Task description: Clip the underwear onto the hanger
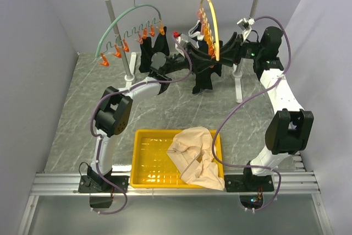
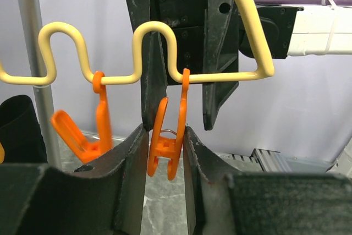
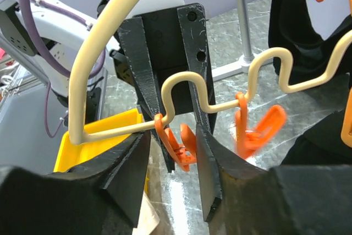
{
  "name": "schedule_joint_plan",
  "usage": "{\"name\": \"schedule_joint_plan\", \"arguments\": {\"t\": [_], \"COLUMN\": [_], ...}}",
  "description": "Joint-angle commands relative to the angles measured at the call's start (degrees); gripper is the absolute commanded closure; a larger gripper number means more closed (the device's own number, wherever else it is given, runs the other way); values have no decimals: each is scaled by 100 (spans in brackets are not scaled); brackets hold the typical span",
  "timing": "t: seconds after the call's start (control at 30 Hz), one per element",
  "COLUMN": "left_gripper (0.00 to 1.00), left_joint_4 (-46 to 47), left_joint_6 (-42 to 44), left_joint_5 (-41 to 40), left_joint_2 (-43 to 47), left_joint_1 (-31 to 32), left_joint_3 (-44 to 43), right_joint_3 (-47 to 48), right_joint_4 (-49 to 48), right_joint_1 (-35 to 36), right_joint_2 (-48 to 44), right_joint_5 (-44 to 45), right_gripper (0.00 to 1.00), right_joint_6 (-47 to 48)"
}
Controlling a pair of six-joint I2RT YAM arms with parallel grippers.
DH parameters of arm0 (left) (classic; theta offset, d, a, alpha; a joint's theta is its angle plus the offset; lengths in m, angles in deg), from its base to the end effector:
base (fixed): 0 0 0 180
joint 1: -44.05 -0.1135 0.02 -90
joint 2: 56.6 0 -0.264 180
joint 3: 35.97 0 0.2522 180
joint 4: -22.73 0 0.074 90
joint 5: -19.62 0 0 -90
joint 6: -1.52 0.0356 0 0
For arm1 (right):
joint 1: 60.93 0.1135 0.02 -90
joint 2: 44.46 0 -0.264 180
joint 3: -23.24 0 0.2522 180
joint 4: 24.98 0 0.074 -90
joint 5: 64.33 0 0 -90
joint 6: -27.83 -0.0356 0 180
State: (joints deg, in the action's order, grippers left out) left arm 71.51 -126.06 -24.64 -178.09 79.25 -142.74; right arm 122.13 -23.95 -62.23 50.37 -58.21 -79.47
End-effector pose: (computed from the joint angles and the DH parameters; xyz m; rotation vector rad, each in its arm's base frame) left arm 0.3806 -0.2997 0.3299 0.7921 1.0409 -1.4920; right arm 0.3722 0.0270 0.3985 -0.9698 1.4297 1.2999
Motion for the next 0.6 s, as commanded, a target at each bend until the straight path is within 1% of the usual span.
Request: {"name": "schedule_joint_plan", "arguments": {"t": [0.0,0.13,0.23,0.3,0.33,0.37,0.4,0.43,0.47,0.53,0.57], "left_gripper": [100,100,100,99,97,86,78,68,54,41,32], "left_joint_4": [425,461,452,452,443,443,434,391,364,311,268], "left_joint_6": [-232,-294,-293,-328,-337,-337,-311,-285,-215,-171,-101], "left_joint_5": [295,348,357,357,357,348,322,252,226,182,155], "left_joint_2": [-76,-111,-120,-155,-156,-147,-121,-94,-24,72,204], "left_joint_1": [22,13,22,22,22,13,22,13,4,-48,-83], "left_joint_3": [-270,-340,-358,-402,-419,-419,-393,-367,-254,-26,89], "right_joint_3": [-22,-22,-22,-22,-22,4,22,31,74,110,110], "right_joint_4": [-10,-159,-177,-142,-124,-98,-20,42,104,148,157], "right_joint_1": [42,42,42,42,51,51,51,42,42,25,16], "right_joint_2": [-263,-228,-210,-210,-210,-201,-193,-193,-193,-184,-184], "right_joint_5": [-24,20,82,143,170,179,187,205,214,205,214], "right_gripper": [53,54,59,72,78,83,93,97,100,100,100], "right_joint_6": [156,78,147,192,227,253,288,367,411,412,412]}}
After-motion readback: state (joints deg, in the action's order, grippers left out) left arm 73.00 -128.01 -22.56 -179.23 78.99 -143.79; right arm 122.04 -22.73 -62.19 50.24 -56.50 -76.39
